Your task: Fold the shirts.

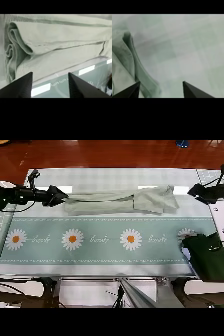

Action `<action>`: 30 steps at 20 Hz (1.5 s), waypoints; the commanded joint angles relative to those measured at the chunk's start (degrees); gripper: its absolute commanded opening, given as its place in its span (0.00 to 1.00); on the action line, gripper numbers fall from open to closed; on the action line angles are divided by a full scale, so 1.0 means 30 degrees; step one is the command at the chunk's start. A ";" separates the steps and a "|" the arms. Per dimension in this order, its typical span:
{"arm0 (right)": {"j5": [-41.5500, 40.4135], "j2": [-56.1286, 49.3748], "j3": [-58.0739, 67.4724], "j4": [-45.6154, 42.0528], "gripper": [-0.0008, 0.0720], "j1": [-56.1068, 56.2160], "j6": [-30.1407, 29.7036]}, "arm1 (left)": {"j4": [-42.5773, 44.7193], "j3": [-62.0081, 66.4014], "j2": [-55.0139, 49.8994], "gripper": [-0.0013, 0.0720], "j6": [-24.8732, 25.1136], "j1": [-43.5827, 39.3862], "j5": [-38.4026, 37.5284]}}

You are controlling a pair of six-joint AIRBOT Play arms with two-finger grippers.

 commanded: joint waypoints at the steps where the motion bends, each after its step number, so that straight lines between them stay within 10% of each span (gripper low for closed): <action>1: 0.2069 -0.1479 0.0066 0.3198 0.85 -0.0408 -0.1239 | -0.0007 0.0080 -0.0015 0.63 0.0612 -0.0299 -0.0197; 12: -0.0976 -0.4138 0.0073 0.6295 0.84 0.3351 -0.1486 | -0.0146 0.0080 -0.0015 0.63 0.1260 -0.0925 -0.1035; 18: -0.1209 -0.2535 0.0270 0.6652 0.05 0.4233 -0.3738 | -0.0605 0.0423 0.0007 0.52 0.1246 -0.0918 -0.1508; 30: 0.4248 0.6849 0.0270 0.2222 0.04 0.4262 -0.0605 | -0.3009 0.1858 0.0066 0.06 -0.0051 -0.5705 -0.0627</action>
